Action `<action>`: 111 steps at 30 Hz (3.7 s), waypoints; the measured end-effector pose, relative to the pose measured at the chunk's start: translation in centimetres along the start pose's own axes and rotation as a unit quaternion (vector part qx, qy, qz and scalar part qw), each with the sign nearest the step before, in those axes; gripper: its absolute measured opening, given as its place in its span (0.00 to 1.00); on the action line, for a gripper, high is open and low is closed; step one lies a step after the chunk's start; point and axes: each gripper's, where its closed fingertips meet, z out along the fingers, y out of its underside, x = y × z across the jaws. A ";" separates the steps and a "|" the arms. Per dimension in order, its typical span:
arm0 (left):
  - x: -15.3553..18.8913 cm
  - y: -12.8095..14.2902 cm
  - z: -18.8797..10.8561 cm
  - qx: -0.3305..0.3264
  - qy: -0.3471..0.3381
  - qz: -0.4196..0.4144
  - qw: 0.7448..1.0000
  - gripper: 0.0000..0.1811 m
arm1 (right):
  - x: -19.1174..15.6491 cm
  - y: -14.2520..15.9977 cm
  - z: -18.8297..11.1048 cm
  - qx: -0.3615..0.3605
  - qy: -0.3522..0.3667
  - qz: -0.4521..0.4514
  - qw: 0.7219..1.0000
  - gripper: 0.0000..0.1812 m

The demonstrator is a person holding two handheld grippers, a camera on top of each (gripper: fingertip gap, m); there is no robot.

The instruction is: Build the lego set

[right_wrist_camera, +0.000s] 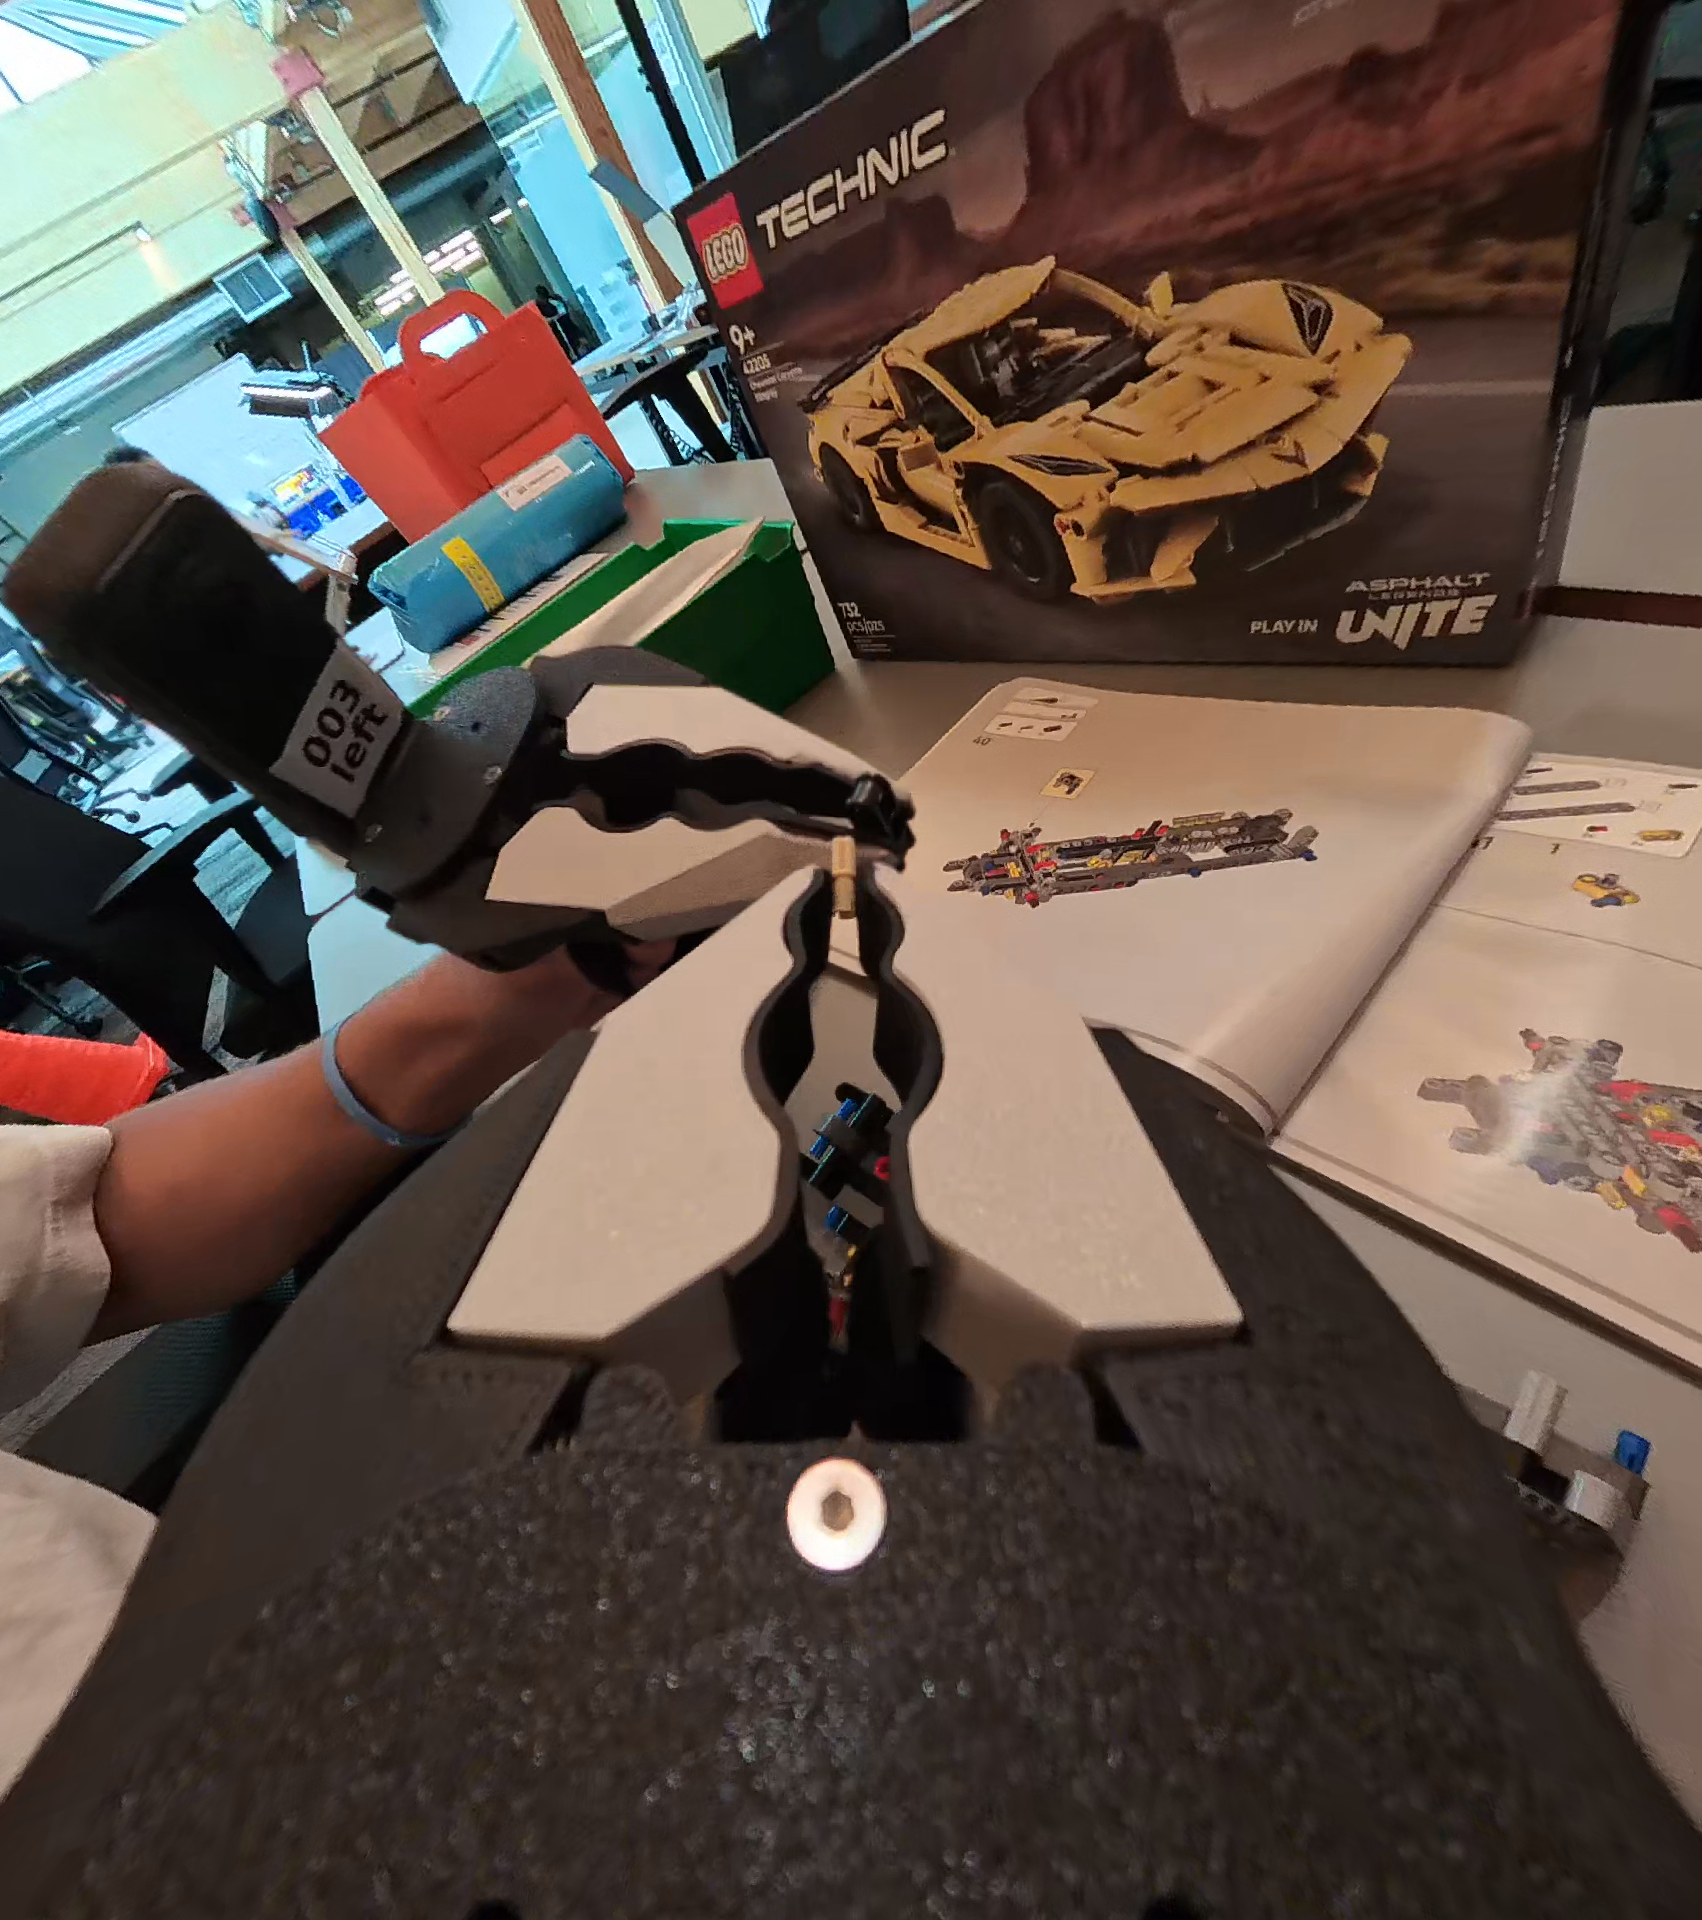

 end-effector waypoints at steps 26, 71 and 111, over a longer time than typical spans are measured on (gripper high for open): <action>-0.5 1.3 0.3 -0.087 -0.112 0.227 0.964 0.04 | 2.0 1.0 0.9 -0.016 0.064 0.045 0.997 0.02; 1.3 2.9 1.1 -0.093 -0.034 0.175 0.980 0.04 | 1.9 2.5 0.2 -0.034 -0.078 0.198 0.976 0.02; 7.0 -2.8 -0.9 0.071 0.220 -0.092 0.969 0.04 | -4.6 0.2 -3.6 0.089 -0.302 -0.116 0.942 0.17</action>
